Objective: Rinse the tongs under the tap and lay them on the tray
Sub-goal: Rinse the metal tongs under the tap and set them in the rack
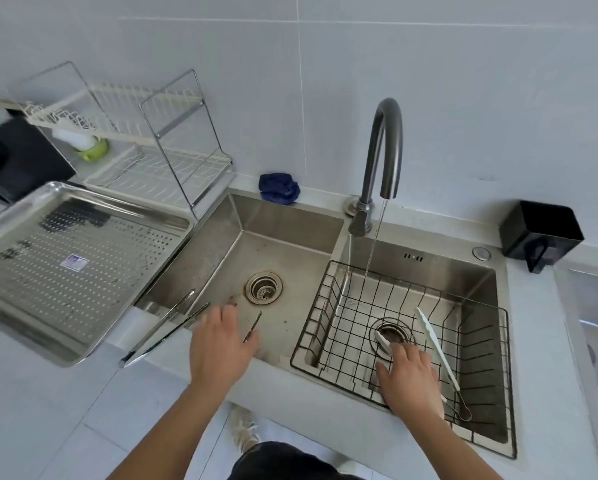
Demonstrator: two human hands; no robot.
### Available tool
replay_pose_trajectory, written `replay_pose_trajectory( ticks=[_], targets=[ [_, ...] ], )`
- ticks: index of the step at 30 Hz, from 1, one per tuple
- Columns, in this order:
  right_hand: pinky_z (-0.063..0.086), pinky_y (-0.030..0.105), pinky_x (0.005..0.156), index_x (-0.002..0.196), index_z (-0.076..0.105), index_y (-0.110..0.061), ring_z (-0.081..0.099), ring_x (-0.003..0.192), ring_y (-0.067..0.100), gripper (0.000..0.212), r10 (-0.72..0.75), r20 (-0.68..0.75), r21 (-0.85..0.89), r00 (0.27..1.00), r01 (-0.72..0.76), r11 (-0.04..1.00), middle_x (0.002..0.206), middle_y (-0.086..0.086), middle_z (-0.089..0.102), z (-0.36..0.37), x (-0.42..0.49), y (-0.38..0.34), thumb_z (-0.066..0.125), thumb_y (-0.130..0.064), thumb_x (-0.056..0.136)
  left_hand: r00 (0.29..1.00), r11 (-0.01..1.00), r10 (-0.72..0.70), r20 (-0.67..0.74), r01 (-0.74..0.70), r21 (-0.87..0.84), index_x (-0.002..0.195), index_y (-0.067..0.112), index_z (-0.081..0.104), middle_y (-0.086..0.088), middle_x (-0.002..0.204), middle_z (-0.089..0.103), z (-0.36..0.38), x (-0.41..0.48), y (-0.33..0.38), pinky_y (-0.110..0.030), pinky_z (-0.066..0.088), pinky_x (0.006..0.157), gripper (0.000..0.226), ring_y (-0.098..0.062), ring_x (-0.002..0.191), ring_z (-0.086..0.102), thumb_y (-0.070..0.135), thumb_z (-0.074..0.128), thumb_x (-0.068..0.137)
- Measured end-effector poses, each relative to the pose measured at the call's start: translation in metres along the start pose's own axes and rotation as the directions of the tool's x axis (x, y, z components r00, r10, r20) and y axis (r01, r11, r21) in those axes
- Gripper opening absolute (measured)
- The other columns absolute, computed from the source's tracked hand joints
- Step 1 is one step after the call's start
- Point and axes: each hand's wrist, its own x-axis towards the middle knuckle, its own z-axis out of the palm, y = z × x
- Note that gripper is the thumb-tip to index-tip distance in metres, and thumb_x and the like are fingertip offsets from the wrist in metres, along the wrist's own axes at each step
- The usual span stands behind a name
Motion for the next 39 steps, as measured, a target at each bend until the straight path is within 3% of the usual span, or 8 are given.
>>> replay_pose_trajectory(
  ticks=[4,8,24,27,30,32,36,39],
  targets=[
    [0.041,0.041,0.106,0.142,0.052,-0.021,0.045,0.131,0.025,0.050,0.001,-0.002,0.005,1.000,-0.001,1.000,0.141,0.000,0.054,0.001,0.000,0.001,0.050,-0.048,0.099,0.971,0.981,-0.187,0.151,0.193,-0.027,0.111,0.005,0.058,-0.014,0.108,0.059,0.012,-0.018,-0.024,-0.044,0.053,0.077,0.070,-0.032,0.099,0.056,0.059,0.080,0.073],
    [0.040,0.040,0.107,0.143,0.050,-0.021,0.044,0.132,0.024,0.051,-0.001,0.003,0.022,1.000,0.001,1.000,0.141,0.000,0.054,-0.001,0.000,0.003,0.050,-0.048,0.100,0.942,0.960,-0.245,0.231,0.269,-0.081,0.135,0.007,0.053,-0.015,0.123,0.056,0.026,-0.021,-0.028,-0.040,0.049,0.088,0.073,-0.032,0.112,0.053,0.057,0.069,0.085],
    [0.038,0.035,0.108,0.145,0.046,-0.024,0.042,0.133,0.022,0.051,0.004,0.026,0.059,1.000,-0.005,0.998,0.141,-0.003,0.052,-0.007,0.000,0.002,0.049,-0.048,0.100,0.960,0.925,-0.239,0.148,0.271,-0.267,0.127,0.013,0.063,-0.002,0.106,0.055,0.024,-0.009,0.000,-0.035,0.046,0.074,0.049,-0.022,0.096,0.054,0.038,0.072,0.085],
    [0.038,0.035,0.109,0.146,0.047,-0.024,0.042,0.133,0.021,0.052,0.018,0.057,0.124,0.998,-0.025,0.992,0.142,-0.004,0.051,-0.007,0.001,0.003,0.051,-0.048,0.100,0.942,0.767,-0.211,0.261,0.325,-0.553,0.128,0.018,0.065,0.007,0.101,0.060,0.014,-0.001,0.028,-0.034,0.048,0.075,0.040,-0.014,0.088,0.058,0.032,0.071,0.090],
    [0.040,0.035,0.107,0.142,0.054,-0.023,0.044,0.129,0.022,0.048,0.060,0.089,0.272,0.994,-0.083,0.959,0.140,-0.002,0.054,-0.016,0.007,0.003,0.059,-0.044,0.098,0.865,0.376,-0.161,0.475,0.499,-0.781,0.104,0.024,0.077,-0.001,0.077,0.060,0.001,0.007,0.060,-0.037,0.057,0.059,0.014,-0.017,0.066,0.058,0.024,0.067,0.094],
    [0.044,0.035,0.102,0.133,0.062,-0.021,0.052,0.121,0.020,0.040,0.085,0.078,0.438,0.993,-0.111,0.892,0.130,-0.001,0.062,-0.030,0.015,-0.005,0.062,-0.040,0.098,0.808,0.216,-0.110,0.578,0.587,-0.780,0.090,0.024,0.077,-0.007,0.076,0.057,-0.007,0.011,0.078,-0.031,0.054,0.053,0.016,-0.024,0.066,0.059,0.029,0.064,0.095],
    [0.056,0.034,0.088,0.122,0.069,-0.018,0.069,0.094,0.011,0.030,0.037,0.179,0.808,0.983,-0.168,0.565,0.104,-0.005,0.076,-0.076,0.033,-0.044,0.057,-0.038,0.102,0.708,0.074,0.028,0.705,0.702,-0.708,0.105,0.021,0.077,-0.009,0.082,0.067,-0.013,0.013,0.108,-0.032,0.048,0.057,0.033,-0.022,0.063,0.063,0.039,0.052,0.095],
    [0.060,0.035,0.073,0.106,0.073,-0.016,0.071,0.076,0.015,0.026,-0.045,0.222,0.938,0.974,-0.201,0.284,0.095,0.006,0.079,-0.104,0.047,-0.074,0.056,-0.036,0.104,0.719,0.065,0.124,0.683,0.681,-0.729,0.096,0.016,0.075,-0.010,0.079,0.062,-0.014,0.012,0.121,-0.030,0.043,0.053,0.033,-0.022,0.059,0.058,0.045,0.060,0.091]
  ],
)
